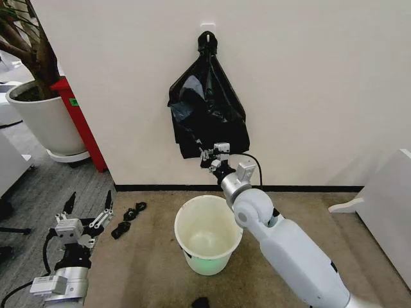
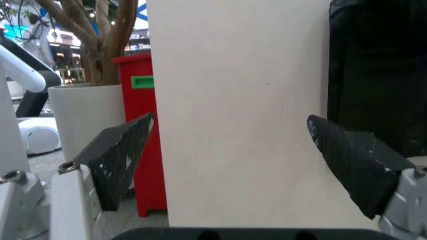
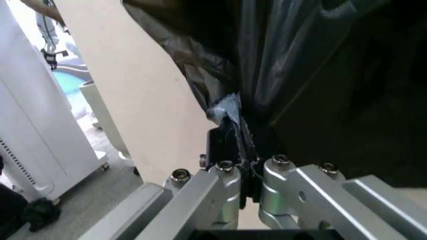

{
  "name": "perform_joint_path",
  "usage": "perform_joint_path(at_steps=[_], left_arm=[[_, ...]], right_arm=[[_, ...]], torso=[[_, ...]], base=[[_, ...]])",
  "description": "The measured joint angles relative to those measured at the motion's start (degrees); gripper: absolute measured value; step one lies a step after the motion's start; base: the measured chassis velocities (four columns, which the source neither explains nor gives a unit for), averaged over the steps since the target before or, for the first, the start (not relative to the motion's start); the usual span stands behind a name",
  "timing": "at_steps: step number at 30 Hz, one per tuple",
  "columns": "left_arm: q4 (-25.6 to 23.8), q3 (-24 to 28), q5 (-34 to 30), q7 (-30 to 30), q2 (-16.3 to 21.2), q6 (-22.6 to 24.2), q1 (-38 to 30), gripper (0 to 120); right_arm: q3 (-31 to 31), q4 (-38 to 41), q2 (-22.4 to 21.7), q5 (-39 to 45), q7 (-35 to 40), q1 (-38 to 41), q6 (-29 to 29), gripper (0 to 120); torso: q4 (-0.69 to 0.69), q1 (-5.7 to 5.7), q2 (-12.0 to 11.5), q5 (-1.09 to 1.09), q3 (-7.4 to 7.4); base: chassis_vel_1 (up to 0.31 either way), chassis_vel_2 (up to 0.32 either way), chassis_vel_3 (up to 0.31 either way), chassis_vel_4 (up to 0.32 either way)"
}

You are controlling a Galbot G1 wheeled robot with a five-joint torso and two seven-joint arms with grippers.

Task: Place the garbage bag over the trash bin.

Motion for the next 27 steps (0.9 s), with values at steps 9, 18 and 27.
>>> perform_joint_path(at_steps=[9,18,27], left_arm=[[0.16,0.02,0.04,0.02,-0.07,-0.02,-0.02,89],[0.26,0.01,0.04,0.02,-0.06,-0.07,-0.11,88],[0.25,-0.06,0.0,0.03,-0.06,-0.1,-0.09,88]], right_arm=[[0.05,-1.12,0.44,-1.33,-0.83,-2.22,0.35,0],[-0.77,-1.62,-0.06,-3.23,-1.89,-5.12,0.96,0],[-0.92,-2.47,0.35,-4.28,-2.44,-6.85,1.28,0]], torso=[[0.0,0.0,0.0,0.0,0.0],[0.0,0.0,0.0,0.0,0.0],[0.0,0.0,0.0,0.0,0.0]], base=[[0.0,0.0,0.0,0.0],[0.0,0.0,0.0,0.0],[0.0,0.0,0.0,0.0]])
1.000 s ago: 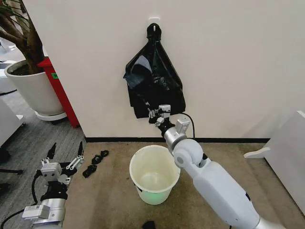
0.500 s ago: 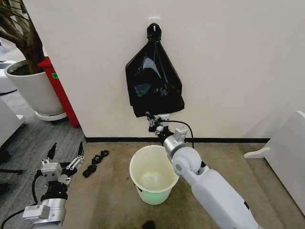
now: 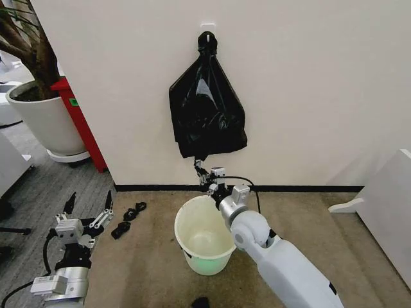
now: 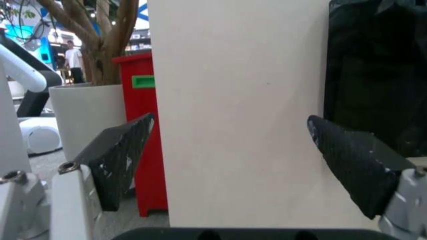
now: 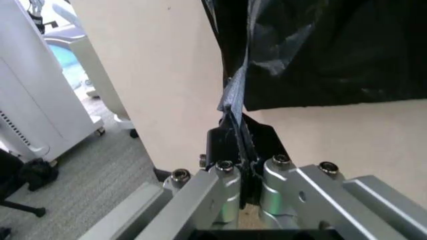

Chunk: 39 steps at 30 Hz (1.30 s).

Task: Place the garbage bag over the trash bin.

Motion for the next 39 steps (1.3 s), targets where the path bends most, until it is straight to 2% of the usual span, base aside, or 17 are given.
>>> perform_joint_path(at_steps=[39], left_arm=[[0.26,0.09,0.02,0.04,0.07,-0.24,-0.16,88]], right_arm=[[-0.22,-1.6,-0.72,-2.5,-1.87,-4.5,1.1,0]], torso=[[0.0,0.0,0.0,0.0,0.0]], base=[[0.0,0.0,0.0,0.0]])
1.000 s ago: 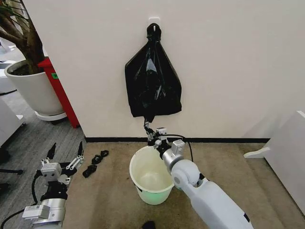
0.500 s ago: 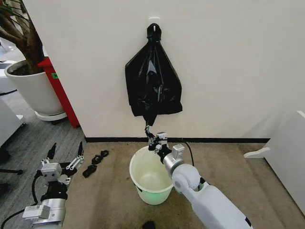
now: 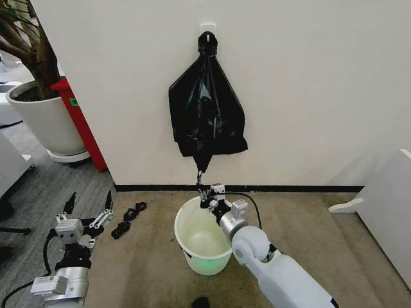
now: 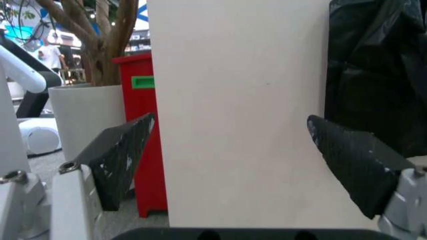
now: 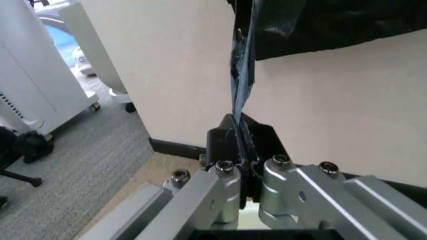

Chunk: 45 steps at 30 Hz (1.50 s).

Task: Place the garbage bag over the trash bin.

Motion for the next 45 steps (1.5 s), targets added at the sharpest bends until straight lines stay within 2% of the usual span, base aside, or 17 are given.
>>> perform_joint_path(at_steps=[25,27,29,34,36,39,43,45], left_arm=[[0.16,-0.04,0.11,0.01,-0.1,-0.15,0.06,88],[0.16,-0.04,0.13,0.01,-0.1,-0.16,0.07,89],[0.16,-0.04,0.13,0.01,-0.1,-0.16,0.05,89],[0.45,0.08,-0.18,0.15,0.18,-0.47,-0.11,89],[0.62,0.11,-0.5,0.29,0.41,-0.8,-0.23,89],[1.11,0.55,-2.99,1.1,1.89,-1.81,-1.08,89],[1.72,1.65,-8.95,1.77,6.22,-2.96,-4.43,89],[1.89,1.99,-10.51,1.76,7.58,-3.17,-5.27,89]], right_arm=[[0.31,-0.02,0.16,-1.12,-0.45,-1.3,0.07,0],[0.76,1.3,-0.09,-1.53,-0.36,-1.58,-0.43,12],[0.97,2.06,-0.26,-1.76,-0.34,-1.81,-0.6,15],[4.0,7.22,-0.7,-4.18,-0.16,-3.7,-0.93,36],[4.79,8.11,-0.77,-4.55,-0.2,-3.86,-0.85,40],[7.69,10.74,-1.32,-4.91,-0.37,-3.85,-0.6,51],[11.36,13.09,-3.6,-3.52,-0.5,-1.52,-0.59,69],[11.93,13.32,-4.16,-2.95,-0.49,-0.88,-0.64,73]], torso=[[0.0,0.0,0.0,0.0,0.0],[0.0,0.0,0.0,0.0,0.0],[0.0,0.0,0.0,0.01,0.0],[0.0,0.0,0.0,0.01,0.0],[0.01,0.0,0.0,0.0,0.0],[0.01,0.0,0.0,0.0,0.0],[0.01,0.0,0.0,0.0,0.0],[0.01,0.0,0.0,-0.01,0.0]], base=[[0.0,0.0,0.0,0.0],[0.0,0.0,0.0,0.0],[0.0,0.0,0.0,0.0],[0.0,0.0,0.0,0.0],[0.0,0.0,0.0,0.0],[0.0,0.0,0.0,0.0],[0.0,0.0,0.0,0.0],[0.0,0.0,0.0,0.0]])
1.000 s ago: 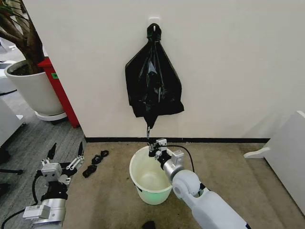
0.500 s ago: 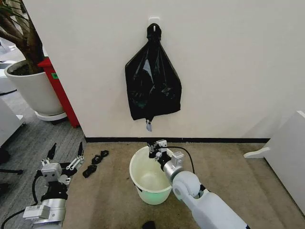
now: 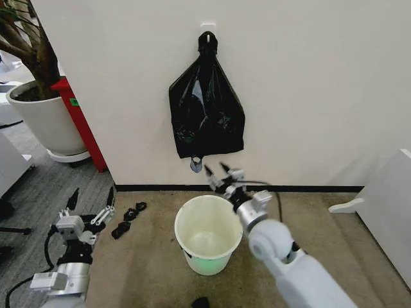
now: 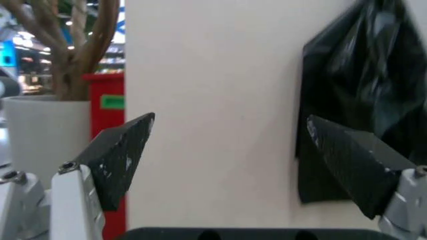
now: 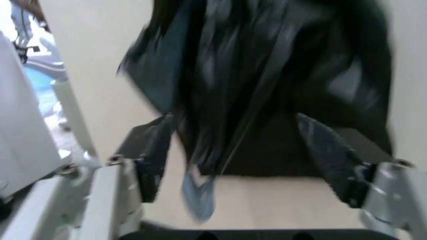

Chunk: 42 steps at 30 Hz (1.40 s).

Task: Place the garbage bag over the trash bin.

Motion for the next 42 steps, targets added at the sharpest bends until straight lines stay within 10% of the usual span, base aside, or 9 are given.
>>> perform_joint_path(at_steps=[12,18,27,42], left_arm=[[3.31,14.32,-33.67,5.61,26.18,2.79,-22.16,90],[8.93,27.07,-41.2,5.98,31.99,5.0,-39.37,91],[17.83,53.43,-46.92,4.21,25.62,7.11,-69.07,91],[20.28,61.5,-43.17,-1.33,22.4,8.95,-75.52,93]], right_arm=[[2.01,3.77,-2.8,3.6,0.42,3.24,-1.81,100],[2.79,4.15,-3.07,3.71,0.43,2.5,-2.04,100],[4.14,4.14,-2.61,3.87,0.23,2.0,-2.25,100],[5.57,4.82,-1.34,4.07,-0.07,-0.2,-2.05,100]], torso=[[-0.02,0.0,-0.01,-0.01,0.01],[0.01,0.0,-0.01,-0.01,0.01],[-0.03,0.01,-0.02,-0.04,0.01],[0.0,0.0,-0.01,0.01,0.0]], base=[[0.0,0.0,0.0,0.0],[0.0,0.0,0.0,0.0],[0.0,0.0,0.0,0.0],[0.0,0.0,0.0,0.0]])
